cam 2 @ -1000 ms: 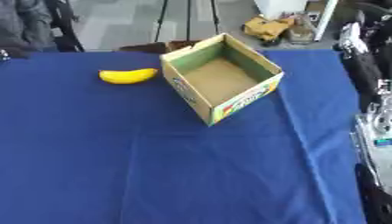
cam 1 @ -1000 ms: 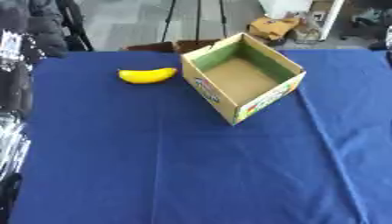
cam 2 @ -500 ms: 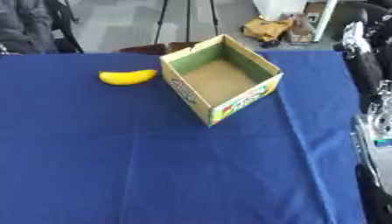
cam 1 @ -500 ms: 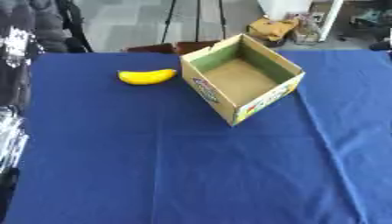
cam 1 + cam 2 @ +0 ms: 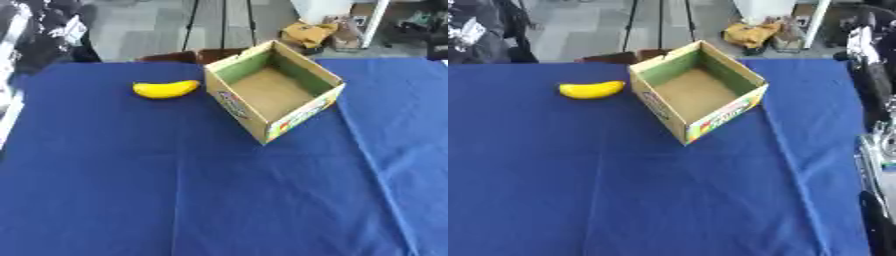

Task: Pick up objects on the table and place them in the box.

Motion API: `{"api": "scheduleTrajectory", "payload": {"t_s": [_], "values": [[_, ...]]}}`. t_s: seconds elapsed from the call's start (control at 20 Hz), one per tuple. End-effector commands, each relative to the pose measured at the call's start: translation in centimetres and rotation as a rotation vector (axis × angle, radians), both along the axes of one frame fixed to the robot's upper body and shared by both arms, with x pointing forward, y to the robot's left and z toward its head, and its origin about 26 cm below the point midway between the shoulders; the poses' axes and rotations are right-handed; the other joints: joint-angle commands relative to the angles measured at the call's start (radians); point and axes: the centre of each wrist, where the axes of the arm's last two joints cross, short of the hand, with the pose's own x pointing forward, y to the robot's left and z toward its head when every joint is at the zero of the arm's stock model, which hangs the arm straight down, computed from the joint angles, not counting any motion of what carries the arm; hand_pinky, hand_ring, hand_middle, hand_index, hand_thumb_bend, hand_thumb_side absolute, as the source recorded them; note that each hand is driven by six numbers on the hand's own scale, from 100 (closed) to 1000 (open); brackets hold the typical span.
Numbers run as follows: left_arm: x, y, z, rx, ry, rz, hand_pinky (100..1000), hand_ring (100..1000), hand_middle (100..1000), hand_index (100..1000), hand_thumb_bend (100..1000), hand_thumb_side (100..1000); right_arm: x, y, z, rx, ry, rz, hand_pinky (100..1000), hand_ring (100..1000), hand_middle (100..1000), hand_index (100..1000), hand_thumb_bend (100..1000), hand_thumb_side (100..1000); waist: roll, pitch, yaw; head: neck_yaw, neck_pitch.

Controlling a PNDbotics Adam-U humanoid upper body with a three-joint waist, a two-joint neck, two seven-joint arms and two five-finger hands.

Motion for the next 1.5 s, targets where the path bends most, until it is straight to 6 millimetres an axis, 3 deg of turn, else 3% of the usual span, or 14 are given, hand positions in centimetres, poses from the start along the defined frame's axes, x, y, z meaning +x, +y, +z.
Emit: {"api": "scheduleTrajectory", "payload": {"t_s": [0.05,0.4,0.65,1.05,1.25,1.5], "values": [[0.8,1.1,2.3,0.126,0.02,0.058,717,707,699,767,672,784,0.0,-0.1,1.3,-0.032,-0.032,0.021,549,622,595,775,100,593,0.009,-0.004,-0.022,0.014,-0.015],[4.5,-0.5,3.6,0.239,0.171,0.122,733,699,685,757,737,790,0.2,0.6,1.7,-0.055,-0.033,0.063,549,623,594,776,100,601,0.028,0.012,-0.074,0.038,-0.027],[6.3,1.0,3.0,0.259,0.292,0.19,737,695,680,755,682,759,0.4,0.9,1.9,-0.064,-0.033,0.087,549,624,593,777,100,594,0.038,0.023,-0.111,0.055,-0.043],[8.5,3.4,-0.5,0.341,0.384,0.259,749,704,687,767,540,693,0.4,0.9,1.9,-0.058,-0.034,0.087,549,624,593,778,100,595,0.039,0.036,-0.128,0.047,-0.057],[9.2,4.2,-2.4,0.392,0.401,0.269,753,704,686,769,517,683,0.4,0.8,1.9,-0.055,-0.034,0.086,549,624,592,778,100,591,0.04,0.04,-0.129,0.044,-0.06],[9.4,4.6,-3.5,0.455,0.38,0.263,752,704,686,772,490,679,0.4,0.8,1.9,-0.053,-0.035,0.089,550,625,592,778,100,596,0.04,0.046,-0.129,0.04,-0.063]]}}
